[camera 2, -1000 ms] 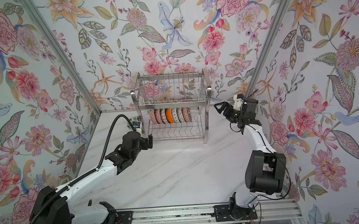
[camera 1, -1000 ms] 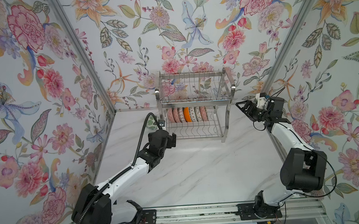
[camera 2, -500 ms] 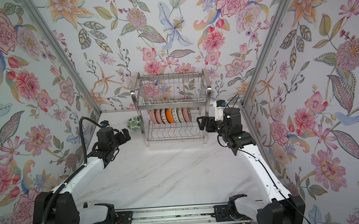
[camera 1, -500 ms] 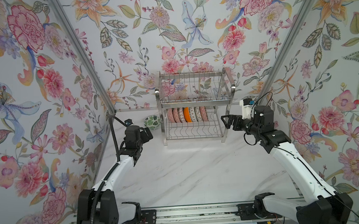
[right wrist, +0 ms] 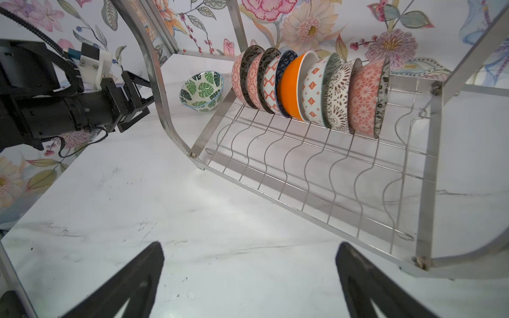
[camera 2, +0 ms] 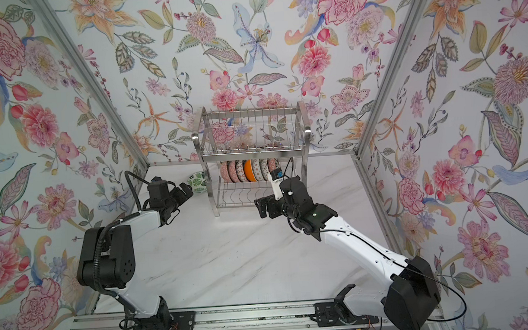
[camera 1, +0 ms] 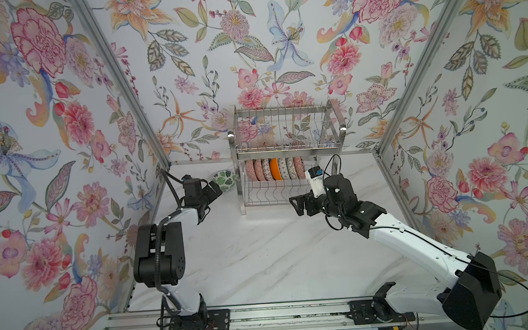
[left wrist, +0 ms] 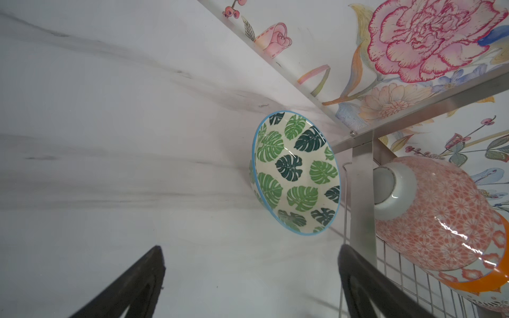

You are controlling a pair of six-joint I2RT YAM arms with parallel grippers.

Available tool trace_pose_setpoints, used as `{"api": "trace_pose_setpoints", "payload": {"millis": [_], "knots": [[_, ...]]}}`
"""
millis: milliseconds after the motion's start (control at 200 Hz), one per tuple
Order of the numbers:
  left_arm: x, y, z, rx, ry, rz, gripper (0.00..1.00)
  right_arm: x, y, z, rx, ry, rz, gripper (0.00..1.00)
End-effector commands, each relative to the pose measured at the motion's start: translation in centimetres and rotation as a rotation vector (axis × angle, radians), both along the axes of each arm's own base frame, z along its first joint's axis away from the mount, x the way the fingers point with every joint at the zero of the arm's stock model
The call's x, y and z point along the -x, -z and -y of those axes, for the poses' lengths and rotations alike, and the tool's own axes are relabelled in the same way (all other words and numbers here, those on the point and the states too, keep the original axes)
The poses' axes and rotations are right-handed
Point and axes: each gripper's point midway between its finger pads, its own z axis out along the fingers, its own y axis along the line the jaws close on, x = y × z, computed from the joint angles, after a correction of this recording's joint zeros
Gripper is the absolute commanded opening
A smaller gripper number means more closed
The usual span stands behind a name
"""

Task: Load bowls into a dish rack
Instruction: Pick up the bowl from the top-left of the table.

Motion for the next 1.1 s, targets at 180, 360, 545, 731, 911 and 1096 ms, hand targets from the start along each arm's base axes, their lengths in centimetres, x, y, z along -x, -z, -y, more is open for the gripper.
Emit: {"api": "trace_pose_setpoints", "payload": {"millis": [180, 360, 545, 731, 911, 1096], "knots": [[-4.7, 1.0, -0.1, 0.032, 0.032, 0.032, 0.86, -1.6, -0.6, -4.7, -0.010, -0.047, 0.032, 0.99], [-6.2, 2.5, 0.4, 0.055, 0.061, 0.015, 0.72, -2.0, 0.2, -6.1, -0.004, -0.063, 0.013, 0.99], [-6.2, 4.0, 0.5, 0.057, 0.071, -0.007, 0.57, -2.5, 0.6, -6.0, 0.007, -0.047, 0.009, 0.99], [-5.8, 5.1, 0.6, 0.067, 0.079, -0.020, 0.34, -2.7, 0.6, -5.5, 0.003, -0.034, 0.005, 0.99], [-5.5, 4.7, 0.7, 0.066, 0.083, -0.008, 0.16, -2.6, 0.5, -4.5, 0.005, -0.021, 0.006, 0.99], [-5.5, 4.9, 0.8, 0.066, 0.097, -0.014, 0.04, -2.6, 0.4, -3.5, -0.002, 0.001, 0.008, 0.99]]}}
